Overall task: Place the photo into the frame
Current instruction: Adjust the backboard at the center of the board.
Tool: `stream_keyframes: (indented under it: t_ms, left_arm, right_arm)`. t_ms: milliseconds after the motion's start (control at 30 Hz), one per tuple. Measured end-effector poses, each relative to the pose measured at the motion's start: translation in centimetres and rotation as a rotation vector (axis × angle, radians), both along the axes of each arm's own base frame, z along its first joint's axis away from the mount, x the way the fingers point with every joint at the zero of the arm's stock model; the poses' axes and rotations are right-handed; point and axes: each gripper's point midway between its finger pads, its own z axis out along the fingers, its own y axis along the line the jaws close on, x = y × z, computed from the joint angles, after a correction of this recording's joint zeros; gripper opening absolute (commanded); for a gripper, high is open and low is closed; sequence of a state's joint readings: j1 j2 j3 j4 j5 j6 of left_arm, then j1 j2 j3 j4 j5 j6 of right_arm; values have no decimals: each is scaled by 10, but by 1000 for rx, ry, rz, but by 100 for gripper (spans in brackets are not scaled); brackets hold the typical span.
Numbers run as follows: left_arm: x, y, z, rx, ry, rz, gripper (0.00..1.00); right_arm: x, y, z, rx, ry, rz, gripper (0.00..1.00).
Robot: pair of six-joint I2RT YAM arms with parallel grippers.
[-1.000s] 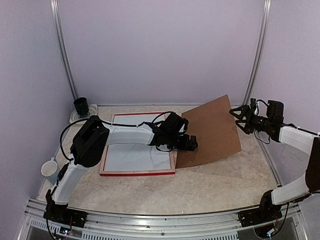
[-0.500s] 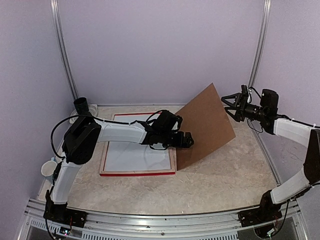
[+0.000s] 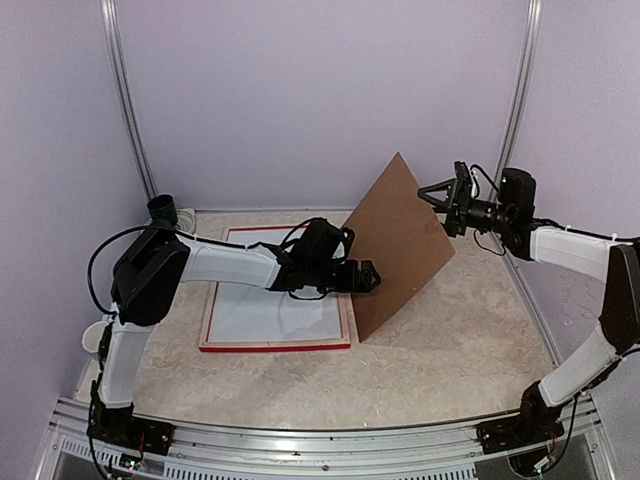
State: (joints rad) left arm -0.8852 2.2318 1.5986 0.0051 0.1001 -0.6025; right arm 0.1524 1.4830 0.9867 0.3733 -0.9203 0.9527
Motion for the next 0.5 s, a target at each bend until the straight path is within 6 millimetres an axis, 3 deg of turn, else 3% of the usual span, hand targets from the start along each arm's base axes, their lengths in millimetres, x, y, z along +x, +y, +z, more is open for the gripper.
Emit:
stream_keyframes:
  t_ms: [133,300,500]
  left_arm:
    - [-1,8,-1,-5,-2,8,99]
    - [-6,23,-8,11,14,19,99]
    - [-5,39,6,-20,2,47,99]
  right_arm:
    - [-8,16,-8,5,42,58,90]
    - [-16,32,-3,12,48,115,90]
    - [-24,49,5,20,41,164,90]
